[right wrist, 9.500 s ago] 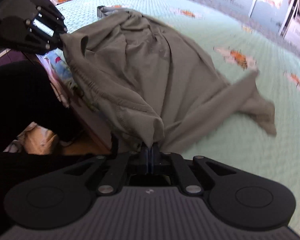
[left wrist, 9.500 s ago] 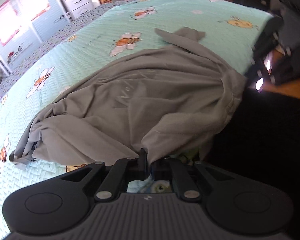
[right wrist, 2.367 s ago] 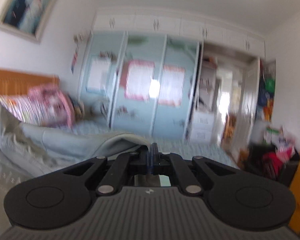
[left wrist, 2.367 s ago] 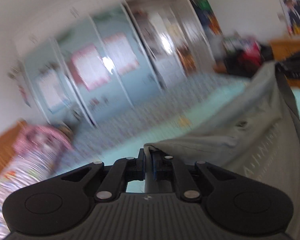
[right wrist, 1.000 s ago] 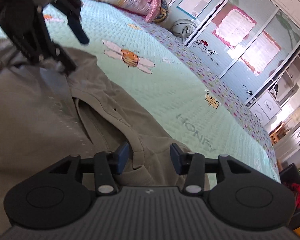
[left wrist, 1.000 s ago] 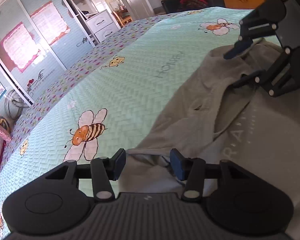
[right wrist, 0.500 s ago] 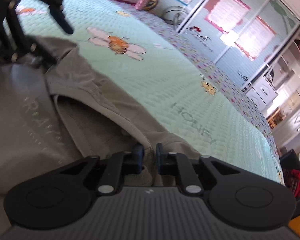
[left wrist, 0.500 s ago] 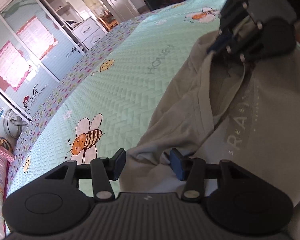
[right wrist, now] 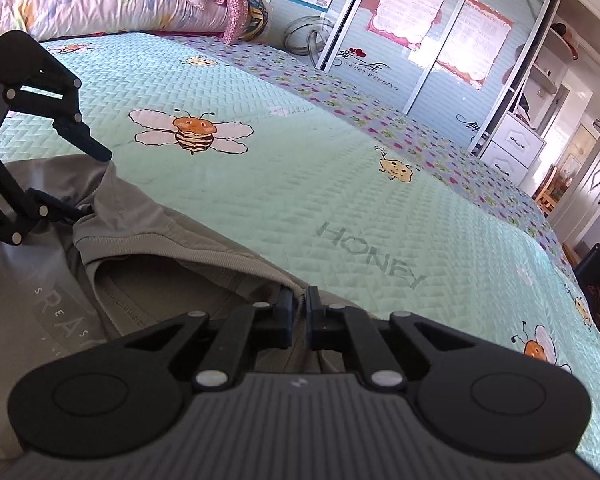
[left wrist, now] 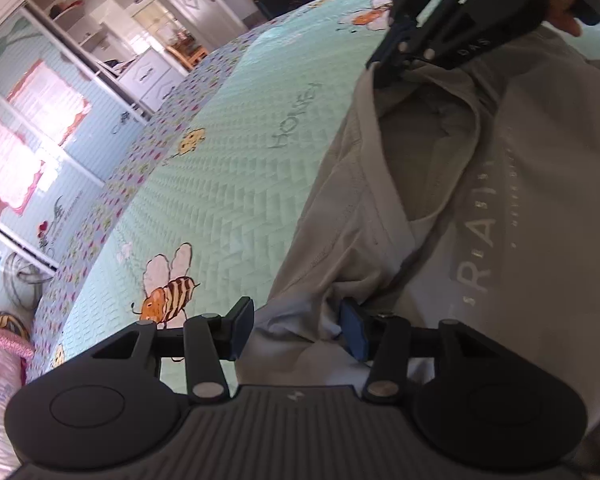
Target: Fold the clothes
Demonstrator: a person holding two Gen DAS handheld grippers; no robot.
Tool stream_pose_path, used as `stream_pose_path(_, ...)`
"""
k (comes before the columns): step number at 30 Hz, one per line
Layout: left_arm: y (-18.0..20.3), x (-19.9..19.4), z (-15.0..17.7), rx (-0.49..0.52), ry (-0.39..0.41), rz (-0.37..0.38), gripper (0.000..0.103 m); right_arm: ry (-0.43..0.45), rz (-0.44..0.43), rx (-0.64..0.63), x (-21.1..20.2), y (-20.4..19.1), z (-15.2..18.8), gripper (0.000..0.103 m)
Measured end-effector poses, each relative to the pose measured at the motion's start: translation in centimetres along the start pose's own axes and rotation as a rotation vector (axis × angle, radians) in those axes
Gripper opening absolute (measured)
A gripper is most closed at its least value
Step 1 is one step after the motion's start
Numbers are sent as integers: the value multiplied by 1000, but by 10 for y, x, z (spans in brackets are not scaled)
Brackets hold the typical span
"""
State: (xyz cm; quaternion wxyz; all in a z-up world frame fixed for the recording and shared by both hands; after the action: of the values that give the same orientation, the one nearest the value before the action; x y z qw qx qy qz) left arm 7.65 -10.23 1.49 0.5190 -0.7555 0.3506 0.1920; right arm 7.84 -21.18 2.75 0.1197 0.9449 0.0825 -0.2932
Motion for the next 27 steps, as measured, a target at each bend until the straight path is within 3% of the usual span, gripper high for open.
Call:
stream_pose_path(4, 4, -5, -2, 12, 7, 13, 51, 7, -7, 18, -5, 3, 2, 7)
stream_pose_path(6, 6, 3, -4, 24, -3, 32, 32, 7, -9, 25, -7, 5, 3, 7)
stream_pose_path(7, 5, 6, -3, 10, -3, 54, 4, 7, -10, 27, -7, 5, 3, 7)
stream_pose_path(8, 4, 10, -3, -3, -3, 76, 1, 9, -7, 27, -8, 6, 4, 7)
stream_pose_path(9, 3, 13, -2, -17, -3, 98, 1, 9, -3, 28, -8, 7, 3, 7)
stream_pose_path(11, -6, 10, -2, -50, 13, 64, 1, 7, 0, 41, -7, 10, 1, 7)
stream_pose_path(15, -50, -5, -1, -153, 38, -86, 1, 5, 7, 87, 0, 20, -11, 7)
stream_pose_path(20, -124, 18, -3, -247, -67, -224, 1, 25, 10, 200, 34, 39, -57, 7)
stream_pose_path(23, -146, 52, -2, -263, -176, -238, 2, -1, -11, 301, 69, 50, -90, 9)
stream_pose_path(27, -145, 87, 16, -272, -275, -219, 3, -92, -114, 442, 99, 70, -99, 30)
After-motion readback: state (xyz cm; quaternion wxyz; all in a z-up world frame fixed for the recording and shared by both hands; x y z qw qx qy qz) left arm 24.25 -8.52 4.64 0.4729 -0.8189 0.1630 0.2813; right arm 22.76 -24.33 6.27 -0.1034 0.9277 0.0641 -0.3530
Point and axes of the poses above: each gripper's, at about its wrist camera, not at the fingertips, and x roughly the way its jaws point, y to its right, z to its underside, the point moved 2 cm from there along x, roughly the way its jaws point, and after that the axes turned 12 degrees about x, right-handed, at the moved point
